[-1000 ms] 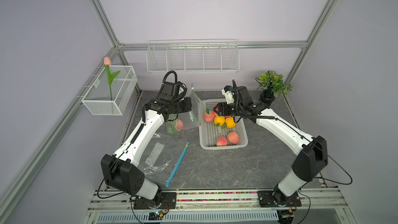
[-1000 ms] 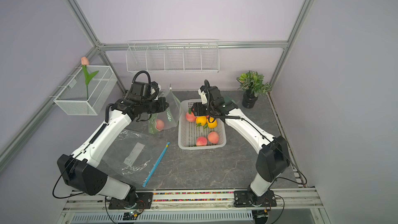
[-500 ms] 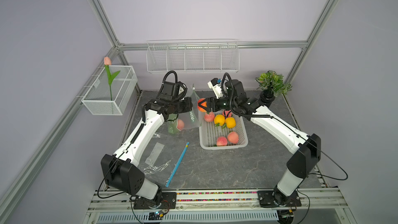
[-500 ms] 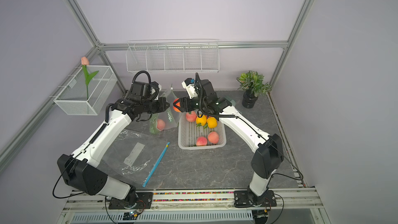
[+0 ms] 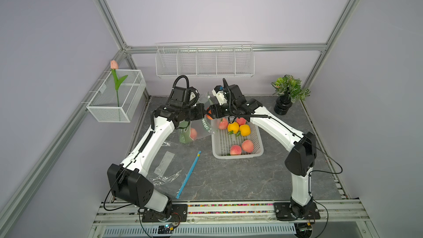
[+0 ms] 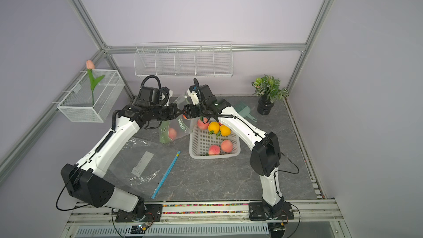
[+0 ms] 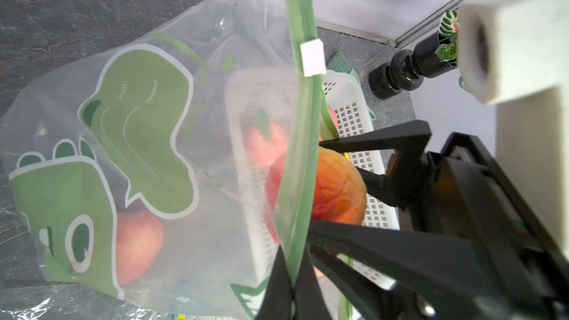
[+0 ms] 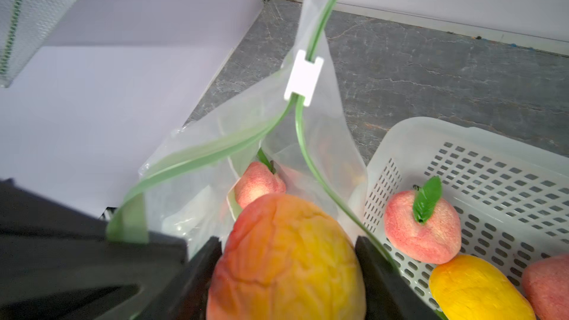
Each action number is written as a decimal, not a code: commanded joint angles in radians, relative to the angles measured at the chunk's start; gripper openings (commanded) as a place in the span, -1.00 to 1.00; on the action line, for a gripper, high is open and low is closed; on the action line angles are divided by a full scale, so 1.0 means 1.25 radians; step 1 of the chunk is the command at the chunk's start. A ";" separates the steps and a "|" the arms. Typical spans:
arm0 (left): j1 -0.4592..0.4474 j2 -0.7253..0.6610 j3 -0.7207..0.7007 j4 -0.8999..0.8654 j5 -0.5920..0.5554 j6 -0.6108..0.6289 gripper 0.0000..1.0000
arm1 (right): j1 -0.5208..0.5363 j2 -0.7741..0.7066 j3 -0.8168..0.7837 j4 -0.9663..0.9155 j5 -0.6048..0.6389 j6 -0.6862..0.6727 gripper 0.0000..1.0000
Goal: Place the peach in a zip-top bag and seal the zipper
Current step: Place the peach in the zipper food storage bag.
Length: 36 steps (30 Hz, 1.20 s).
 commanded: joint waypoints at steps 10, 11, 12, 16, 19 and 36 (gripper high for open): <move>0.002 -0.010 0.022 -0.009 -0.002 0.012 -1.00 | 0.009 0.016 0.048 -0.060 0.042 -0.022 0.72; 0.001 -0.010 0.022 -0.010 -0.005 0.013 -1.00 | 0.010 0.013 0.046 -0.057 0.038 -0.023 0.73; 0.002 -0.009 0.022 -0.011 -0.007 0.013 -1.00 | 0.010 0.010 0.042 -0.052 0.031 -0.024 0.75; 0.002 -0.011 0.022 -0.016 -0.016 0.016 -1.00 | 0.008 -0.009 0.021 -0.023 0.018 -0.025 0.77; 0.002 -0.011 0.022 -0.021 -0.025 0.019 -1.00 | 0.008 -0.030 -0.002 0.003 0.016 -0.026 0.77; 0.001 -0.026 0.018 -0.029 -0.059 0.027 -1.00 | -0.015 -0.295 -0.394 0.201 0.390 0.009 0.79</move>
